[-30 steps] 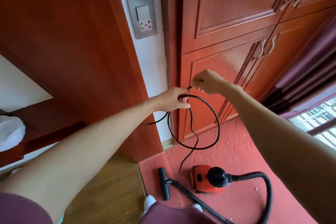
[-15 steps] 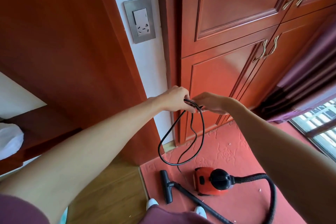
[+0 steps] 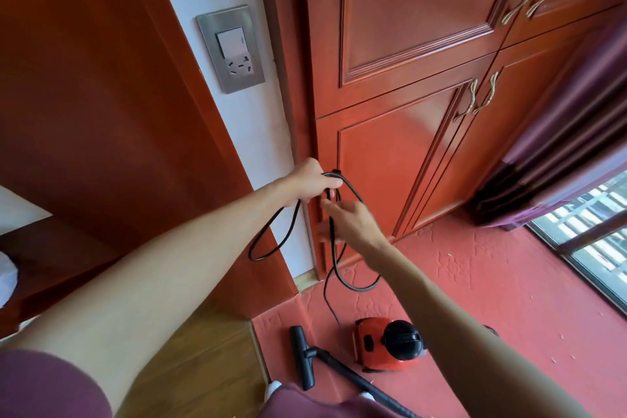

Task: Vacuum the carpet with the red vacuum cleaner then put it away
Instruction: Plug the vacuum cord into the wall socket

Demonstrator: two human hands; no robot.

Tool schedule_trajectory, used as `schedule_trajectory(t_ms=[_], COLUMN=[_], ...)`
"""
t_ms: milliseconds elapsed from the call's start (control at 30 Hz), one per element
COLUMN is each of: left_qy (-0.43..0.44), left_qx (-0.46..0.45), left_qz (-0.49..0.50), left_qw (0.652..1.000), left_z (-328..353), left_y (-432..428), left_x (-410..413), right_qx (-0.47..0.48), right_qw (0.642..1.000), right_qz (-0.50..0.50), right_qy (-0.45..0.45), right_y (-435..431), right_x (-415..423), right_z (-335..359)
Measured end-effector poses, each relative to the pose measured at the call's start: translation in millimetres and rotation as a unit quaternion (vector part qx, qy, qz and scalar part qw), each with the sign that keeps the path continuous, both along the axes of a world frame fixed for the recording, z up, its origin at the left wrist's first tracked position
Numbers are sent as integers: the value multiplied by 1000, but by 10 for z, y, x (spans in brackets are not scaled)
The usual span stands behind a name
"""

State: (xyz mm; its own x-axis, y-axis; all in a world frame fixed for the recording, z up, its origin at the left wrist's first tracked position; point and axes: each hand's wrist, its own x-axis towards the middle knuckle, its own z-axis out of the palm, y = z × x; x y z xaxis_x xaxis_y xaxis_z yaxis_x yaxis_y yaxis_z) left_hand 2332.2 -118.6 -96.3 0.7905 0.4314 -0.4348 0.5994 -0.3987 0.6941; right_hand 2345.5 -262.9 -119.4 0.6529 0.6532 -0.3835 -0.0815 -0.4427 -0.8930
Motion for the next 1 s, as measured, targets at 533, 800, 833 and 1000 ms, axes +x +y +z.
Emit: schedule_trajectory(t_ms=[533,800,833,1000], left_qy=[113,-1,-33,-142], left_qx=[135,34,11,-97], left_qz=[-41,-73,-73,-86], left_qw=[983,997,997,981], left_z=[-367,-166,-112,162], left_y=[200,-97,-168,-432], left_x=[-427,-330,-302,-239], right_qx=[195,373,379,365], right_qw=[972,913,908,921], right_qz=[115,146,154,114], right_qy=[-62,81,91,70], right_y=[-522,-282,-220,91], right_x=[972,875,832,515], right_z=[1139,1423,1463,1593])
